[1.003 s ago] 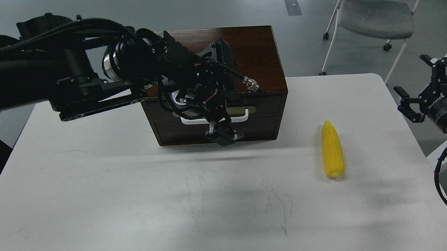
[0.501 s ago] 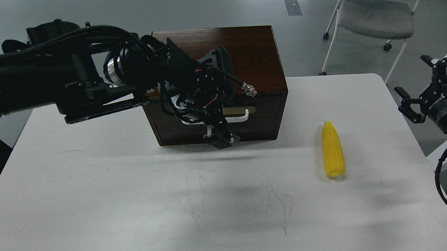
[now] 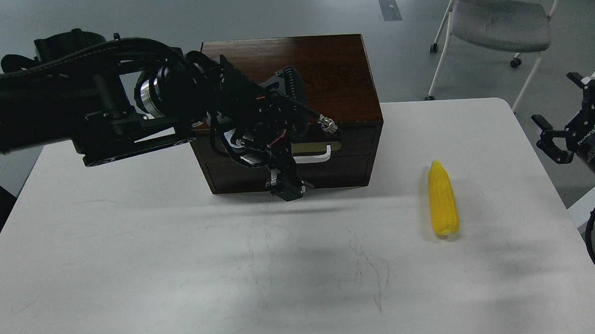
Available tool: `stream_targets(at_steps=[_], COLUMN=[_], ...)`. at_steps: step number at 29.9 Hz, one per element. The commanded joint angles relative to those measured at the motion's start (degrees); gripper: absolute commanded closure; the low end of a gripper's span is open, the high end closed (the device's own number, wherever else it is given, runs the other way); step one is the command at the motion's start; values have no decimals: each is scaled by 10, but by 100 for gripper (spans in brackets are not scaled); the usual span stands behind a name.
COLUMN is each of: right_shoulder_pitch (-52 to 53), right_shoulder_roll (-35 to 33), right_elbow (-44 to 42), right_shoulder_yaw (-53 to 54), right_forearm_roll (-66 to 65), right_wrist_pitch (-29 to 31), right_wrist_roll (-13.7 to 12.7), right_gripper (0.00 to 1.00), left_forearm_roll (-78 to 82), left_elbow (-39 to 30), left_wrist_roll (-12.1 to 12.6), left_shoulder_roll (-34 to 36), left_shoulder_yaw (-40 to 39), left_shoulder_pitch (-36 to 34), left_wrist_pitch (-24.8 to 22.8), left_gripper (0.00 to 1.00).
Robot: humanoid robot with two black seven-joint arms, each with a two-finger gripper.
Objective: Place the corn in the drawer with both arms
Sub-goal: 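Hook the left gripper onto the white drawer handle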
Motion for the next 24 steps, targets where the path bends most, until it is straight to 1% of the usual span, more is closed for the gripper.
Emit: stream_targets(at_steps=[1, 12, 24], right_shoulder_pitch=[0, -1, -1], right_shoulder_roll=[0, 0, -1], right_elbow=[0, -1, -1], right_shoulder_yaw=[0, 1, 0], right_forearm_roll=[0, 0, 0], right_wrist_pitch=[0, 0, 0], right_wrist_roll=[1, 1, 3], right_gripper=[0, 0, 0], left_forearm_roll=[0, 1, 3], left_elbow=[3, 7, 7], left_wrist_roll=[0, 0, 1], left_shoulder_roll=[0, 3, 1], left_shoulder_yaw=[3, 28, 35], left_shoulder_pitch=[2, 3, 7], left_wrist_pitch=[0, 0, 0], left_gripper=[2, 2, 2])
